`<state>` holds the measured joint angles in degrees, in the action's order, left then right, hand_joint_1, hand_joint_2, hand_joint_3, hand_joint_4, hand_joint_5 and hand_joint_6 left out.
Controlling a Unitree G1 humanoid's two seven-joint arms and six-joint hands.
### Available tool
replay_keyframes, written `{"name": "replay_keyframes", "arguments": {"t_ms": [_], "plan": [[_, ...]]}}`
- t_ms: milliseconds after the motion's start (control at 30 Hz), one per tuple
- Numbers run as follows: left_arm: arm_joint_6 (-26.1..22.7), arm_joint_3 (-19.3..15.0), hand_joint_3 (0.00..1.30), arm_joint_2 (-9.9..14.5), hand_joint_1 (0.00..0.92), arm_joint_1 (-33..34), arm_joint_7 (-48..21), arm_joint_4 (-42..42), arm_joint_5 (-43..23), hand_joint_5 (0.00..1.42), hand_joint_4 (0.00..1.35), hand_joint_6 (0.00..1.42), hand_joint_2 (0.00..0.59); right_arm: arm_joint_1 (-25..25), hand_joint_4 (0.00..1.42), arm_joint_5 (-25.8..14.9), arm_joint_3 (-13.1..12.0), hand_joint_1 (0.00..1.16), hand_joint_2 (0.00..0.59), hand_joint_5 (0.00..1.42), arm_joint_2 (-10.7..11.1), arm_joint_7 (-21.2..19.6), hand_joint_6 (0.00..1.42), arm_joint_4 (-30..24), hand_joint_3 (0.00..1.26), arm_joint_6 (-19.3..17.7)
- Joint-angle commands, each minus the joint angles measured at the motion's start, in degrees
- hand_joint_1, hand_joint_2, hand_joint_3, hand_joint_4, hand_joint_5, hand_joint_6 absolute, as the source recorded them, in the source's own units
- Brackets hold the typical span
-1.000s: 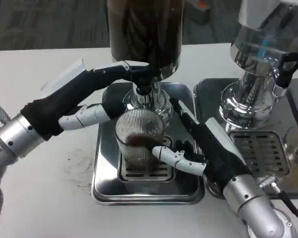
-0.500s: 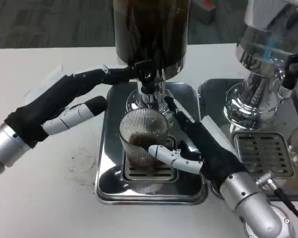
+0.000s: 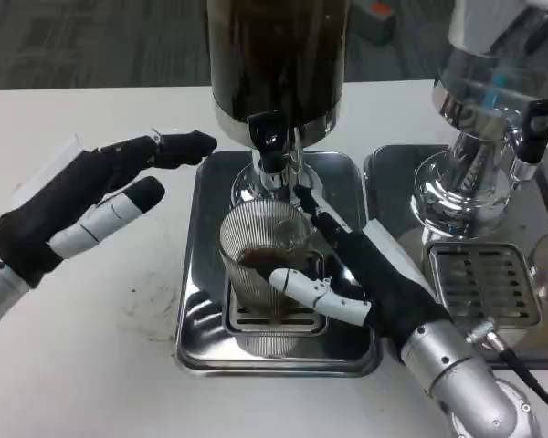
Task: Grasp the cup under the faucet to collect the drink, then remove the cup.
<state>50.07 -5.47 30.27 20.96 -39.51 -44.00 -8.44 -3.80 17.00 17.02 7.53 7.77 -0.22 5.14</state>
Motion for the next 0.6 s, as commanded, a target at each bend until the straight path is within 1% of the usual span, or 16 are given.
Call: {"name": "replay_keyframes", "arguments": {"t_ms": [33,100,233,367,433,600], "plan": [[-0.72,-0.6,0.33,0.58,0.0,-0.51,0.77,-0.73,0.52,0.24,0.26,0.22,0.121,-0.74,0.0,-0.83,-0.21,0.43,0.204,0.0,0.51,0.87,0.0,1.09,0.0,-1.91],[-0.8,-0.72,0.34,0.61,0.0,-0.44,0.78,-0.95,0.55,0.25,0.27,0.22,0.121,-0.85,0.0,-0.6,-0.08,0.45,0.197,0.0,0.7,0.95,0.0,1.39,0.0,-2.04],[-0.84,-0.72,0.35,0.72,0.0,-0.28,0.83,-1.4,0.67,0.26,0.28,0.22,0.122,-1.14,0.0,0.26,0.43,0.55,0.192,0.0,1.35,1.24,0.0,1.75,0.0,-1.8],[-0.87,-0.73,0.35,0.81,0.0,-0.23,0.86,-1.73,0.77,0.27,0.29,0.22,0.122,-1.32,0.0,0.69,0.8,0.56,0.191,0.0,1.66,1.28,0.0,2.14,0.0,-1.73],[-0.86,-0.74,0.36,0.87,0.0,-0.24,0.84,-1.89,0.78,0.27,0.3,0.22,0.123,-1.5,0.0,0.93,1.08,0.58,0.188,0.0,1.81,1.36,0.0,2.5,0.0,-1.75],[-0.94,-0.77,0.36,0.99,0.0,-0.41,0.84,-2.09,0.79,0.28,0.3,0.22,0.123,-1.6,0.0,1.74,1.38,0.58,0.188,0.0,1.64,0.57,0.0,2.64,0.0,-0.96]]}}
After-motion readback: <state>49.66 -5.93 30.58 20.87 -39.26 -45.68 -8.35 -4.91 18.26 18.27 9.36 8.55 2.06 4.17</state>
